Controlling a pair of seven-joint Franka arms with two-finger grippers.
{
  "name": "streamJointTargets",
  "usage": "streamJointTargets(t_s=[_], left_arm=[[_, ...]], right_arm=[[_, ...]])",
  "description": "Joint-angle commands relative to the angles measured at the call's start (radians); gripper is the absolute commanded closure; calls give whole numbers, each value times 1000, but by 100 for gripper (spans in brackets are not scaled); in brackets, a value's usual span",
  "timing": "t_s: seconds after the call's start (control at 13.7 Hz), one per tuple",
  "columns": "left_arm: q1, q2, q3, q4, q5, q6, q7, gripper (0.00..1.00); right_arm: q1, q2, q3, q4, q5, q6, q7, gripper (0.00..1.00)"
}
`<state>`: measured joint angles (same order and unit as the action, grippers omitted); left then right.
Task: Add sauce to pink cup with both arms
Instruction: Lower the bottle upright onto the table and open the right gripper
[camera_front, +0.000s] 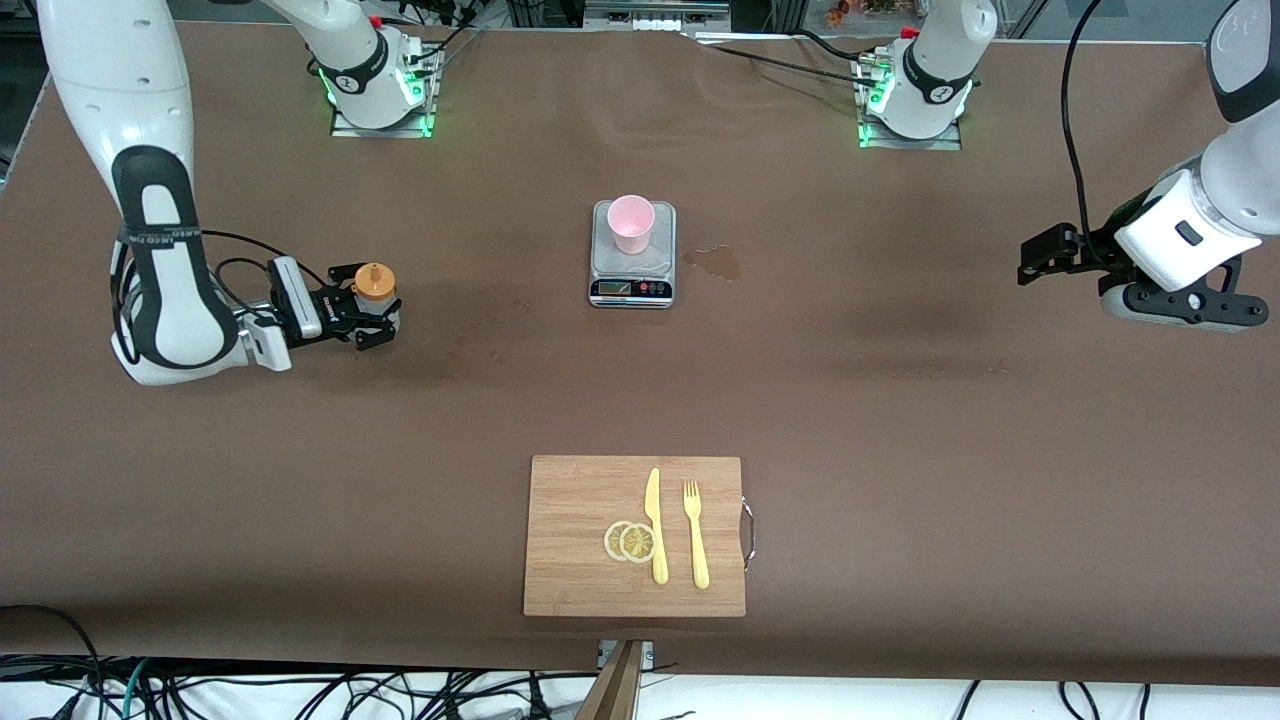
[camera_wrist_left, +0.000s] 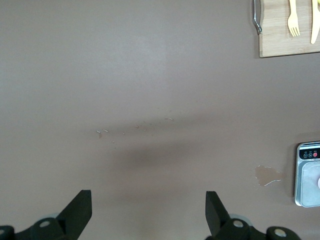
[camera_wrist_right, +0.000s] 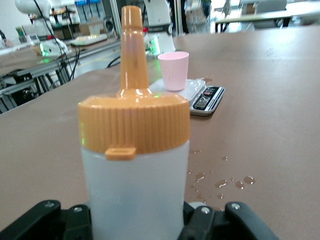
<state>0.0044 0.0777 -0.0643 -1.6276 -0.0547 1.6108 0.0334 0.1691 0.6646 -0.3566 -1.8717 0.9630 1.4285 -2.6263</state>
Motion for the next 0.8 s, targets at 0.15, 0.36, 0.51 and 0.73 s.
streamJointTargets(t_s=[0.15,0.36,0.51,0.73], left_arm=[[2,-1,-3,11,27,-6,16,0],[0,-1,-3,11,27,-6,14,0],[0,-1,-3,11,27,-6,16,0],[-6,0,-5,14,27,-6,3,0]], right_arm=[[-79,151,2,160,52,-169,-84,86],[-106,188,5,160,75,-212,-106,80],[-109,254,5,157,120,-282,-118,75],[-114,297,5,154,164,-341,-118,75]])
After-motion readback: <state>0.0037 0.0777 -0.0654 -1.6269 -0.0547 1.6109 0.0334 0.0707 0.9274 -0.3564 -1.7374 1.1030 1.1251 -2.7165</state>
